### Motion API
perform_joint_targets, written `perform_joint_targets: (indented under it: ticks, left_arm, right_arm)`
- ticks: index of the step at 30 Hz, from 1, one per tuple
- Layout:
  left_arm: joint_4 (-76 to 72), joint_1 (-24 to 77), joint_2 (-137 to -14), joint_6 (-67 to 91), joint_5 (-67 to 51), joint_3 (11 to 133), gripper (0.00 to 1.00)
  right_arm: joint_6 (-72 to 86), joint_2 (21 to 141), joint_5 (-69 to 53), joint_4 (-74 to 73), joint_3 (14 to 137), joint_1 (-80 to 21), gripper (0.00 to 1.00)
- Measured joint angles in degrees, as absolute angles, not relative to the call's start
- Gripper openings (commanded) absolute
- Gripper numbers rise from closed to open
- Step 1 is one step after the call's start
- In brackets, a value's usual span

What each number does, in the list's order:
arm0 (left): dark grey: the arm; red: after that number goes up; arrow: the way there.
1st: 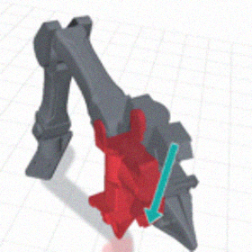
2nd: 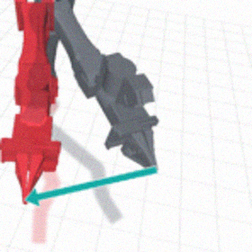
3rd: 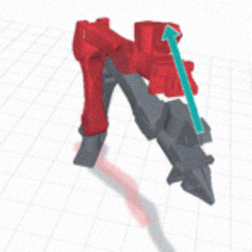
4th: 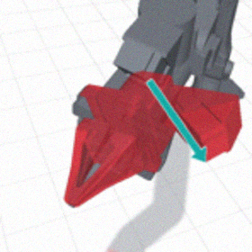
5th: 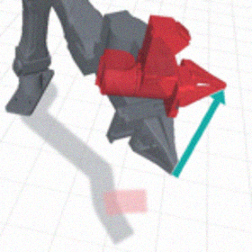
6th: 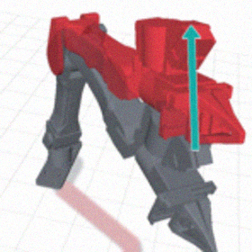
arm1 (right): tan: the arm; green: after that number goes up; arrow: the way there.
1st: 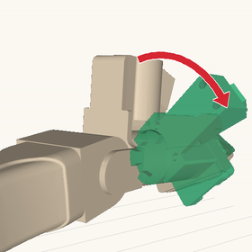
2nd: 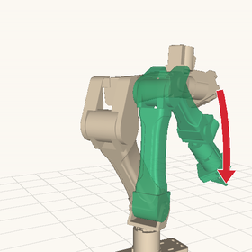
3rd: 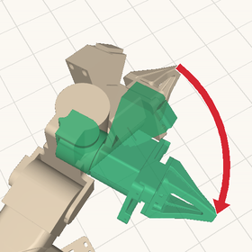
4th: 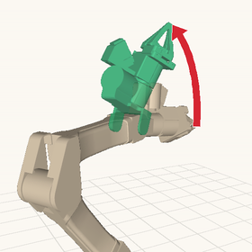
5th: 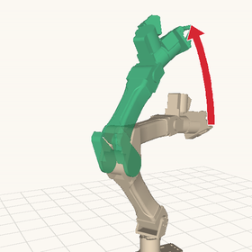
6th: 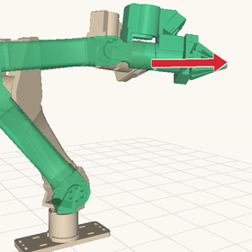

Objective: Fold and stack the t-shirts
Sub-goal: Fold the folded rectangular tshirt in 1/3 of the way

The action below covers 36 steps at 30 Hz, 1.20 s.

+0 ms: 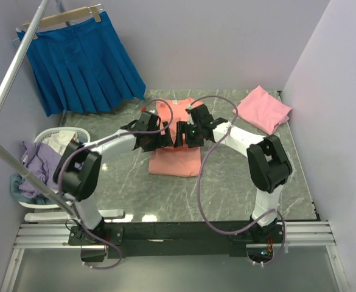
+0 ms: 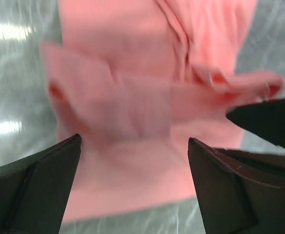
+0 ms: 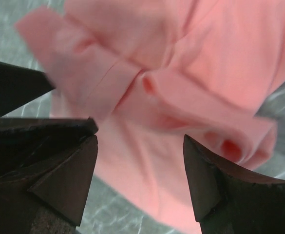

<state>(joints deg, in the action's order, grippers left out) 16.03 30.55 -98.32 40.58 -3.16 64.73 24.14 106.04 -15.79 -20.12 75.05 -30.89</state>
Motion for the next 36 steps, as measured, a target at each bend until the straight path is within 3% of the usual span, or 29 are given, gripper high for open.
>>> perform_joint_targets:
  ticks: [9,21,29,36]
  left_arm:
    - [13.6,28.5,-113.5,39.6,-1.3,78.4,0.95]
    - [10.9,21.5,-117.6,39.4,-0.4,81.5,0.99]
    - [9.4,19.9,-109.1,38.7,3.6,74.1,0.99]
    - [10.0,20.0,-93.3,38.6,5.2,65.9,1.0]
  right_arm:
    - [22.8,116.7,-14.1,-20.9,85.3,-26.2,0.79]
    - [21.2,121.3,-9.9,-20.6,90.6,-23.0,0.79]
    - [20.5,114.1,-6.7,-19.9,80.6,-21.1,0.81]
    - [23.3,103.9,-14.5,-15.2,67.7,-21.6,0.8]
